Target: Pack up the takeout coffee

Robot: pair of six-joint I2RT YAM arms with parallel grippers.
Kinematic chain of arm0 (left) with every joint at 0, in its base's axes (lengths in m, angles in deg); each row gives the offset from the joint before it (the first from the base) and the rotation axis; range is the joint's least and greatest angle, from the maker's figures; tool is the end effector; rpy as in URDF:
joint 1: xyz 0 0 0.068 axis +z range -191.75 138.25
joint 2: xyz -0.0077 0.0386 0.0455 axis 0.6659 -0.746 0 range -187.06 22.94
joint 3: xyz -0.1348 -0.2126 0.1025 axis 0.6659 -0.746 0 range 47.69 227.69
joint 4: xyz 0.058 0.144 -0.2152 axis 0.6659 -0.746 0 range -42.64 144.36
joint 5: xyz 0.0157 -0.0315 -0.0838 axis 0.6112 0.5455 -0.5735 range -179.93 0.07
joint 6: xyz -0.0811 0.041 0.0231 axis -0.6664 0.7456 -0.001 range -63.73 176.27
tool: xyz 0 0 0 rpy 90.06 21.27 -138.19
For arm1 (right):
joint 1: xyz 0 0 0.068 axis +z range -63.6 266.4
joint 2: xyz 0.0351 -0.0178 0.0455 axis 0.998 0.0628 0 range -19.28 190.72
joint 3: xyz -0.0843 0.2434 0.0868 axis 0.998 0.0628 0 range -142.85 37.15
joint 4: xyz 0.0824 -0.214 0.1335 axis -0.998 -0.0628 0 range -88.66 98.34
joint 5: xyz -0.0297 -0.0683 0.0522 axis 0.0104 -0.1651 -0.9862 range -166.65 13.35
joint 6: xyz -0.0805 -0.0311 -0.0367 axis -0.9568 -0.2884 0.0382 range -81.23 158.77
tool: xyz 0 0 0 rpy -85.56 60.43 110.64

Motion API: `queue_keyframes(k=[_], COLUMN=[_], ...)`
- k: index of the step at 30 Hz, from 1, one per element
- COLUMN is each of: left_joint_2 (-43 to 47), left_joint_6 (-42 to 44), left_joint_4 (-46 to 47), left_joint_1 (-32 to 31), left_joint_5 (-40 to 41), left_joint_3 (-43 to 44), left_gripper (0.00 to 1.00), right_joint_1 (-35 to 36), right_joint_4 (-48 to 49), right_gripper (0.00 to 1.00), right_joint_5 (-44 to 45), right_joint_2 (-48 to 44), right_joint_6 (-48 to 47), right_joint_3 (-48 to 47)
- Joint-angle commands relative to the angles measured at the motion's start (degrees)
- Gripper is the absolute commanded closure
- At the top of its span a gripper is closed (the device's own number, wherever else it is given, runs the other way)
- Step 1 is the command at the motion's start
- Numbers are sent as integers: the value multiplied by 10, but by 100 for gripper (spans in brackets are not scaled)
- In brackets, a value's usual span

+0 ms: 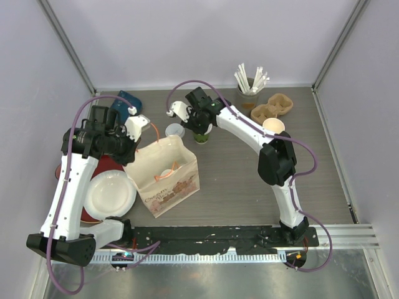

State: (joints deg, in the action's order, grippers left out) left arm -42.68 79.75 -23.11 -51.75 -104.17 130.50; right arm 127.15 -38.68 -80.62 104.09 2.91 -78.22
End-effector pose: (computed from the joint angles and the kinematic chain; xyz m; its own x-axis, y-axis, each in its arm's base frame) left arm 0.2023 -0.0569 0.3484 -0.6695 0.5103 -0.5398 0.6053 0.7960 0.0017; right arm 0.3829 0.3376 0.2280 -0.1041 -0.8610 -0.4978 -0.9158 0.2782 -0.2897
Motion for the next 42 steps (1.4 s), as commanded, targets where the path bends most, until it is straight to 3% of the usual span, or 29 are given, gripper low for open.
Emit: queue_keyframes(k=[1, 26, 28, 29, 31, 35, 42], left_joint_2=[5, 19, 19, 18, 18, 23, 27], left_joint_6=[13, 24, 24, 24, 20, 16, 9], left_joint_4=[-136, -127, -129, -131, -131, -134, -138], left_joint_1=[2, 2, 2, 2, 3, 3, 3], left_joint_5=[-19, -25, -21, -18, -7, 9, 11], left_joint_3=[17, 1, -2, -4, -6, -7, 0], left_gripper=[100, 100, 100, 100, 100, 100, 100], right_joint_1=[1, -14, -14, -13, -13, -11, 2], right_joint_4=[-9, -18, -19, -18, -18, -9, 1], right_gripper=[99, 98, 89, 76, 61, 52, 50], right_joint_5=[8, -22, -24, -27, -36, -59, -25], right_joint_2=[-47, -81, -77, -76, -74, -67, -27], right_joint_6=[15, 47, 49, 49, 50, 60, 54], right_joint_3=[0, -15, -20, -20, -20, -16, -30])
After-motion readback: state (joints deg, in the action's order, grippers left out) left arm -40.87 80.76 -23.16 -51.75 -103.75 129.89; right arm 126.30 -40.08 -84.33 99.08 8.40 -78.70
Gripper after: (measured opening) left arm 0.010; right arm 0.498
